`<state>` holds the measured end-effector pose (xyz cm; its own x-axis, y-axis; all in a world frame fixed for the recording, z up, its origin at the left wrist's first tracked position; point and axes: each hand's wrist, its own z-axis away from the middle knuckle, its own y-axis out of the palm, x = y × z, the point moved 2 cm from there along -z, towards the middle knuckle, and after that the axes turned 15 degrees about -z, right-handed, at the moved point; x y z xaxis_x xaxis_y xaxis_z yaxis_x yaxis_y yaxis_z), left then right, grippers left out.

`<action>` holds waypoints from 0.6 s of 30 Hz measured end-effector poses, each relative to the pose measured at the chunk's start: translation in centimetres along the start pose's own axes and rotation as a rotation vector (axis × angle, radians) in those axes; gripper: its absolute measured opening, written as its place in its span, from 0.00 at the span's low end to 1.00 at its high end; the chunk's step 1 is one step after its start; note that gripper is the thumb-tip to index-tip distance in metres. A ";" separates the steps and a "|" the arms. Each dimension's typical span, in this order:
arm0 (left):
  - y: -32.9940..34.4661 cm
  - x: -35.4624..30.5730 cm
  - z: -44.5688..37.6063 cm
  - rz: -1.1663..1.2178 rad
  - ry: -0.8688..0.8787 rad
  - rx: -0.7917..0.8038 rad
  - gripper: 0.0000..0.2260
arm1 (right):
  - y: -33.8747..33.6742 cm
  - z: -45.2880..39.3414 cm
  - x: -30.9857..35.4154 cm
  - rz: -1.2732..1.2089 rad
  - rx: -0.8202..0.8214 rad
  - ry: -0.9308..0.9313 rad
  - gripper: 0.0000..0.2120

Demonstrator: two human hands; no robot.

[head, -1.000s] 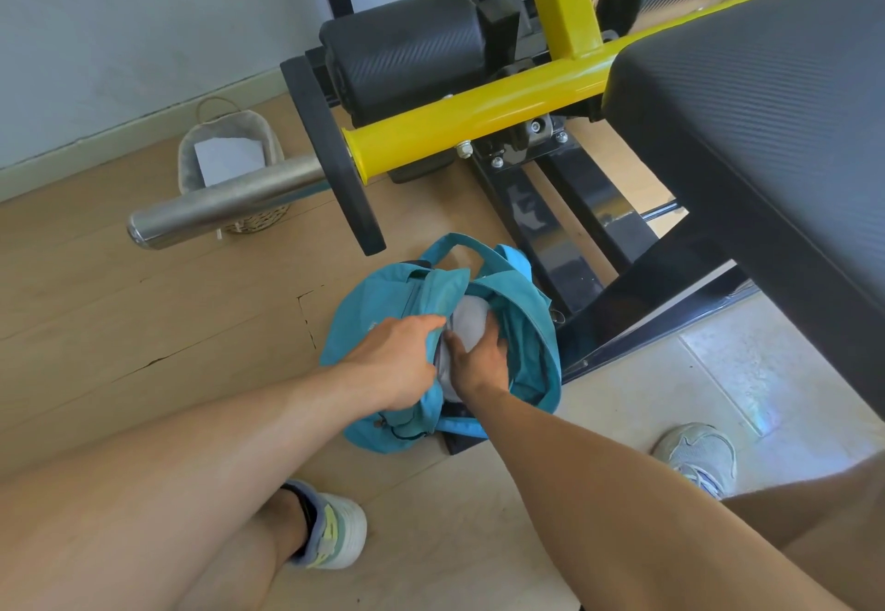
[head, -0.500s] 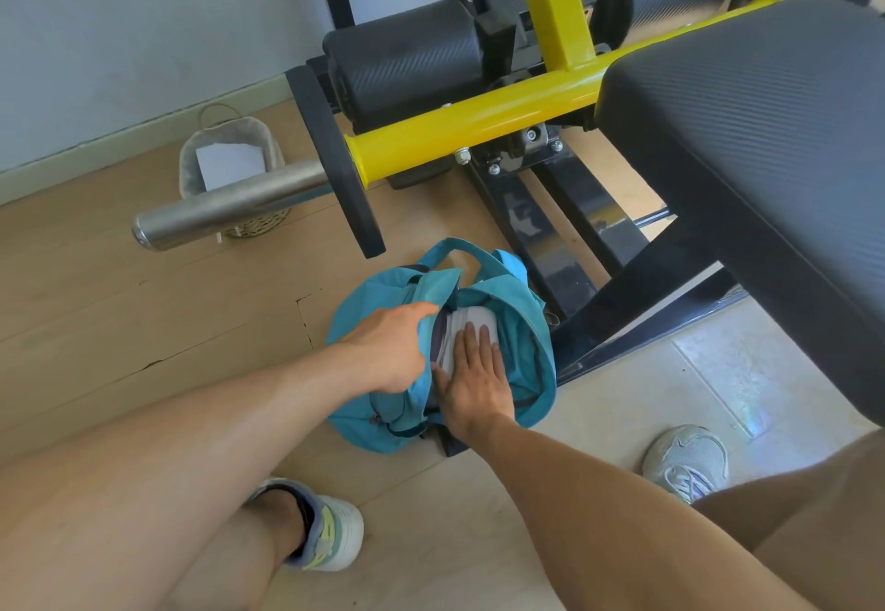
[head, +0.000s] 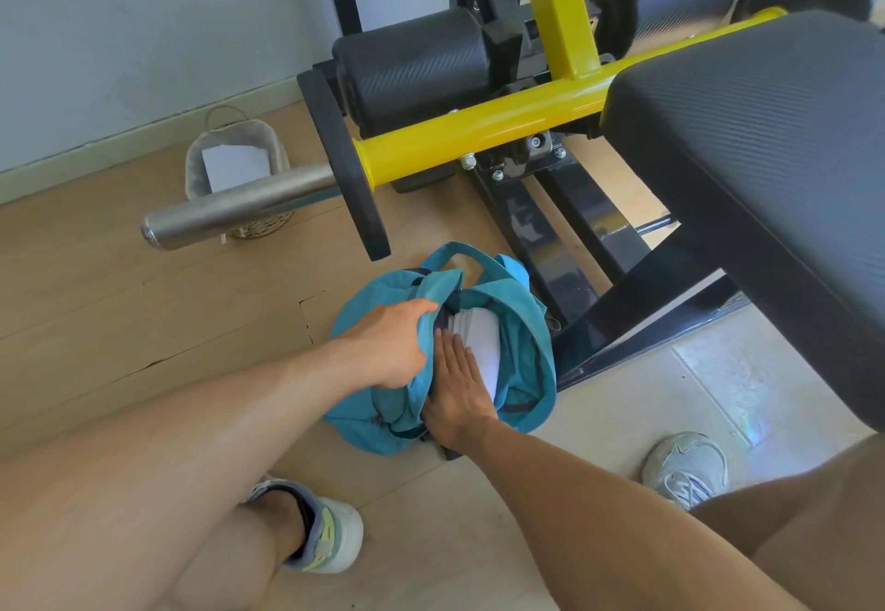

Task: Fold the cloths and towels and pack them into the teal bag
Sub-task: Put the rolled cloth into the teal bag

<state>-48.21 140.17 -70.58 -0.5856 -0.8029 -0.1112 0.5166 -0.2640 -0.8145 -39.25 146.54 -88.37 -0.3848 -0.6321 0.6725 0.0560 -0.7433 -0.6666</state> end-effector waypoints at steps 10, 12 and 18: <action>-1.5 -1.6 0.3 -0.128 0.072 0.100 0.27 | -8.9 3.0 1.5 -0.208 -0.361 0.048 0.26; -1.8 -2.0 0.5 -0.158 0.099 0.092 0.26 | -11.8 3.4 2.1 -0.139 -0.389 0.040 0.25; -4.3 -3.2 1.0 -0.044 0.097 -0.074 0.24 | -20.0 2.8 6.2 -0.051 -0.508 -0.059 0.23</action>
<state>-47.90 143.34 -66.13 -0.6661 -0.7352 -0.1260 0.4437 -0.2548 -0.8592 -40.19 156.84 -69.95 -0.3216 -0.6198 0.7158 -0.4218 -0.5831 -0.6943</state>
